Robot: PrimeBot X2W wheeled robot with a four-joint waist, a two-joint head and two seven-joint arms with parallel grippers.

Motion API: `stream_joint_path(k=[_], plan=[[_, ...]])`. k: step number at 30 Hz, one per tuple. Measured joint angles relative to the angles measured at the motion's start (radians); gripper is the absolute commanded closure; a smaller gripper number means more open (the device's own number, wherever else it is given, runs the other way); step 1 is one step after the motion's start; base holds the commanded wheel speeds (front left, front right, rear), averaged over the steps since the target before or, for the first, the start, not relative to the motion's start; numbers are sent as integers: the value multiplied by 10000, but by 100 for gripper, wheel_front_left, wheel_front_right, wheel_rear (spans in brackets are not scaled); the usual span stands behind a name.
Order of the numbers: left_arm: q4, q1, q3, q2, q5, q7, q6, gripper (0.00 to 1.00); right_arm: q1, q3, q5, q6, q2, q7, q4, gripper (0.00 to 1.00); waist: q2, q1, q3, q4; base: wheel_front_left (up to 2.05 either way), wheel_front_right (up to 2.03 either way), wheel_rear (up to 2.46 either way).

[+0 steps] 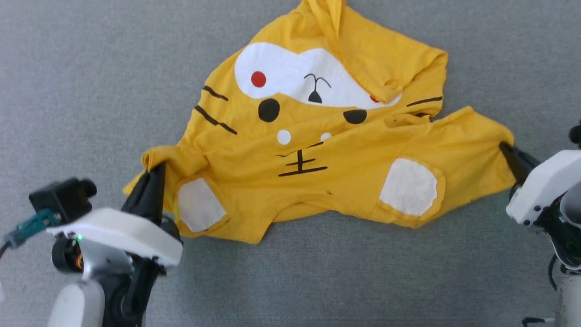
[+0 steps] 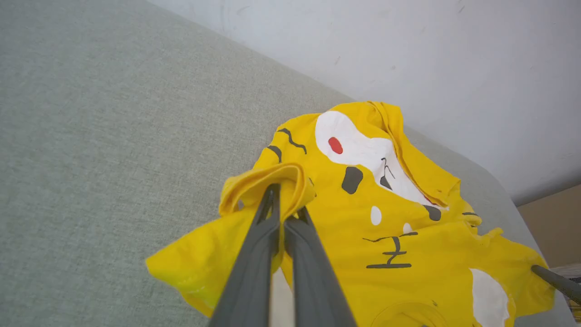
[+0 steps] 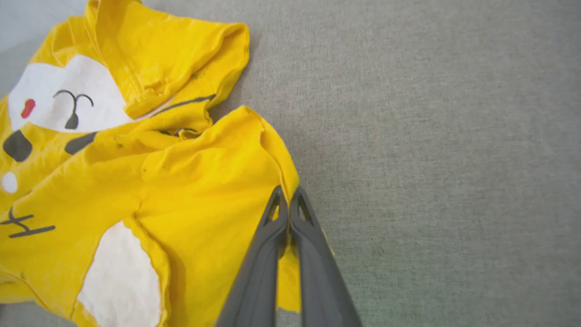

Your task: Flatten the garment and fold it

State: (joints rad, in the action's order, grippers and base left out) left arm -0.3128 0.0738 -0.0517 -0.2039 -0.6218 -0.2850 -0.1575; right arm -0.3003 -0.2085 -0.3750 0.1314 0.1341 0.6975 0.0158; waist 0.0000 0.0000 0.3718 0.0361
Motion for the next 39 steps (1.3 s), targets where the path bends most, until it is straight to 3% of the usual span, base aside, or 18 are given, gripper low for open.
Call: stream_joint_path(k=[4, 11, 15, 30, 39], plan=[[462, 963, -104, -48, -4, 82, 311, 100, -312, -437, -27, 0, -502, -993, -33, 100, 0, 0, -360, -88, 0, 0, 0], [1611, 3288, -474, -113, -100, -201, 802, 100, -2073, -426, -380, 0, -771, -2259, -527, 100, 0, 0, -1017, -333, 0, 0, 0], [2418, 4839, -222, 98, -464, -209, 771, 100, -3490, -109, -414, 0, -800, -2270, -836, 100, 0, 0, -1301, -596, 0, 0, 0], [5620, 10314, -957, -708, 614, -1565, 723, 100, -9019, -176, 1618, 2, -784, -2594, -3124, 100, 0, 0, -1620, -1359, 0, 0, 0], [6404, 12481, -936, -656, 767, -1701, 324, 100, -10695, -420, 2692, 0, -796, -2677, -4823, 100, 0, 1, -1085, -1514, 0, 0, 0]])
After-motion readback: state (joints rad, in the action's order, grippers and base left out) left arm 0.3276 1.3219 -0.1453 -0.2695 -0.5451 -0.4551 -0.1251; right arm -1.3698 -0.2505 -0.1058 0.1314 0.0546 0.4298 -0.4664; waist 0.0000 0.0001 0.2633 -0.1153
